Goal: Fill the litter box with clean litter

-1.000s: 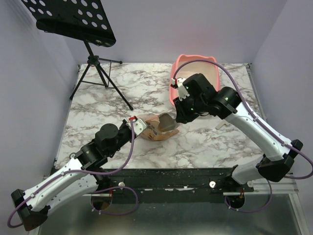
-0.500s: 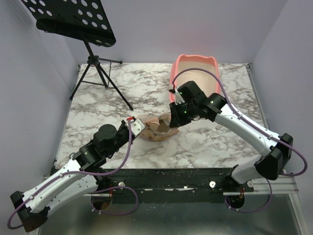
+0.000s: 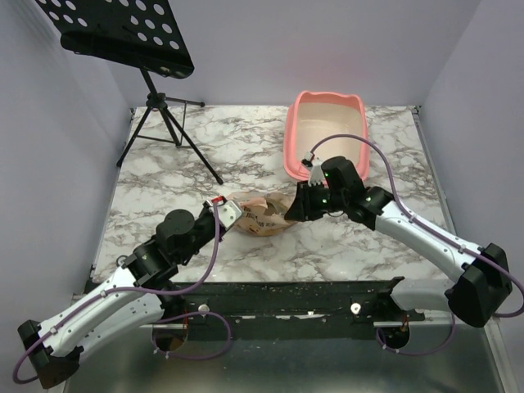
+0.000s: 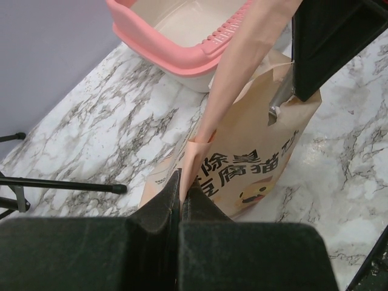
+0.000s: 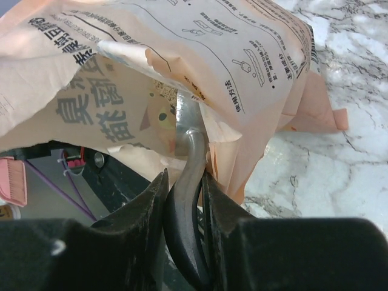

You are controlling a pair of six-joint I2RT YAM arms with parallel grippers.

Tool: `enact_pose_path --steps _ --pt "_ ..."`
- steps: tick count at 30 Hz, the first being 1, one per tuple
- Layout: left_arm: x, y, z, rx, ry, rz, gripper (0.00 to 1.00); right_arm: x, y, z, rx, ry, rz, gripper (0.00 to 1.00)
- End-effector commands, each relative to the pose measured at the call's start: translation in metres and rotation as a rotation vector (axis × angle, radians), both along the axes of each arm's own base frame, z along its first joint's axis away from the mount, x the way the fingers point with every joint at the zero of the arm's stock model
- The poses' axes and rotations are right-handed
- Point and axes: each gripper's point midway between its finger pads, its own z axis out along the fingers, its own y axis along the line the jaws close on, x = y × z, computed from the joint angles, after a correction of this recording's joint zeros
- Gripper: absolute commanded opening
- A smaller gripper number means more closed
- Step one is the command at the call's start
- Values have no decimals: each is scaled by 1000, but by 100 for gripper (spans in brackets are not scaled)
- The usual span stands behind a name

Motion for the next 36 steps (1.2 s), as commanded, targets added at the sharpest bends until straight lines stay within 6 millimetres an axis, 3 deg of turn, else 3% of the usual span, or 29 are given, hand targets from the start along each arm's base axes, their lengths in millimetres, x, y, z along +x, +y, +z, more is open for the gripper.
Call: enact_pose_path --steps 1,5,12,19,26,36 --pt "3 -1 39 -116 -97 15 0 -4 17 1 157 -21 39 1" --pt "7 13 42 -41 -100 69 0 -8 26 15 256 -44 78 1" --pt "17 54 86 30 -185 244 0 -8 46 45 394 -73 155 1" --pt "13 83 109 85 -242 324 0 -1 69 47 457 -16 196 1" --pt "11 68 63 27 -135 286 0 -4 84 44 544 55 228 1" --pt "-11 32 20 -113 -21 100 0 -9 72 43 528 92 144 1"
